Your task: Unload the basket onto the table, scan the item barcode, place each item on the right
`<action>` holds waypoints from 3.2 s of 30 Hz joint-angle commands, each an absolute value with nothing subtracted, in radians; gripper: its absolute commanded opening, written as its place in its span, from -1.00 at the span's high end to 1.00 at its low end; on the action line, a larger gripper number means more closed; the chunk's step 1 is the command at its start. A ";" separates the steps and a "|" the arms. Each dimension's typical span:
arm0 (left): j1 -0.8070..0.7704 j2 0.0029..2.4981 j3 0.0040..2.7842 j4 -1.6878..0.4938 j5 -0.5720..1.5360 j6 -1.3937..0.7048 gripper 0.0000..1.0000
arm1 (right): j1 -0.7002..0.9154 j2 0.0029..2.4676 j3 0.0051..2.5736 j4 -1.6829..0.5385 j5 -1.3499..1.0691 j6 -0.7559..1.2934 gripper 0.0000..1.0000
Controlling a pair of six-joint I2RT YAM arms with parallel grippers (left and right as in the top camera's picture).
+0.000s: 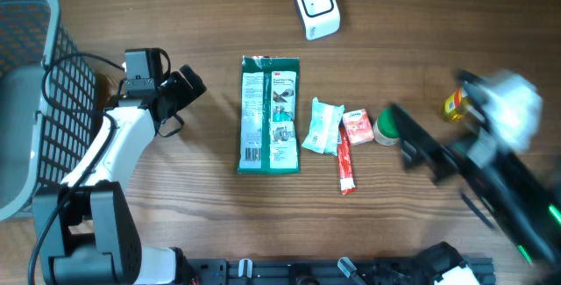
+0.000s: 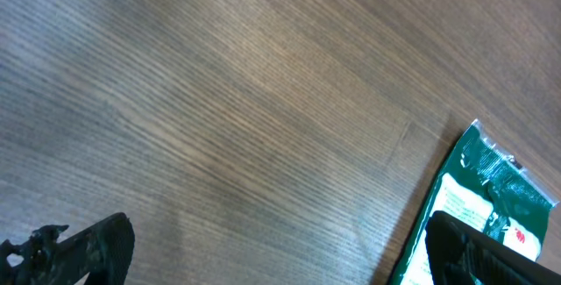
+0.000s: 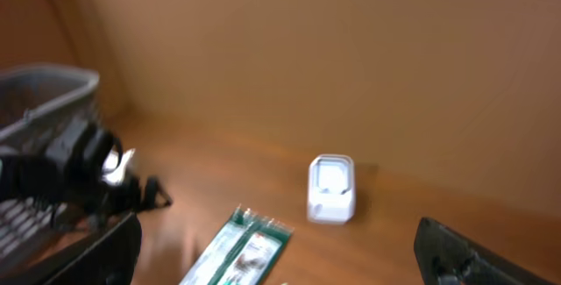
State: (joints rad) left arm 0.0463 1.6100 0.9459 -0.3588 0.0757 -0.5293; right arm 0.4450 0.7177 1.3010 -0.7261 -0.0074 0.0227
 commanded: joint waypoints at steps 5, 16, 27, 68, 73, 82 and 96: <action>0.052 1.599 0.958 -0.355 0.069 -0.532 -1.00 | 0.201 0.202 0.937 -0.620 0.013 -0.026 -0.99; 0.052 1.599 0.958 -0.355 0.069 -0.532 -1.00 | 0.134 0.004 0.203 0.493 -0.054 -0.025 -0.99; 0.052 1.599 0.958 -0.355 0.069 -0.532 -1.00 | 0.128 0.003 0.005 0.072 -0.070 -0.023 -0.99; 0.048 0.245 0.810 -0.493 -0.014 -0.521 -1.00 | 0.084 0.005 0.005 0.005 -0.099 -0.024 -0.99; 0.048 0.043 0.622 -0.330 -0.021 -0.522 -1.00 | 0.084 0.005 0.005 0.006 -0.098 -0.024 -0.99; 0.048 0.004 0.168 0.465 -0.155 -0.620 -1.00 | 0.084 0.005 0.005 0.005 -0.098 -0.024 -0.99; 0.048 0.003 0.006 0.033 -0.019 -0.324 -1.00 | 0.084 0.005 0.005 0.006 -0.099 -0.023 -0.99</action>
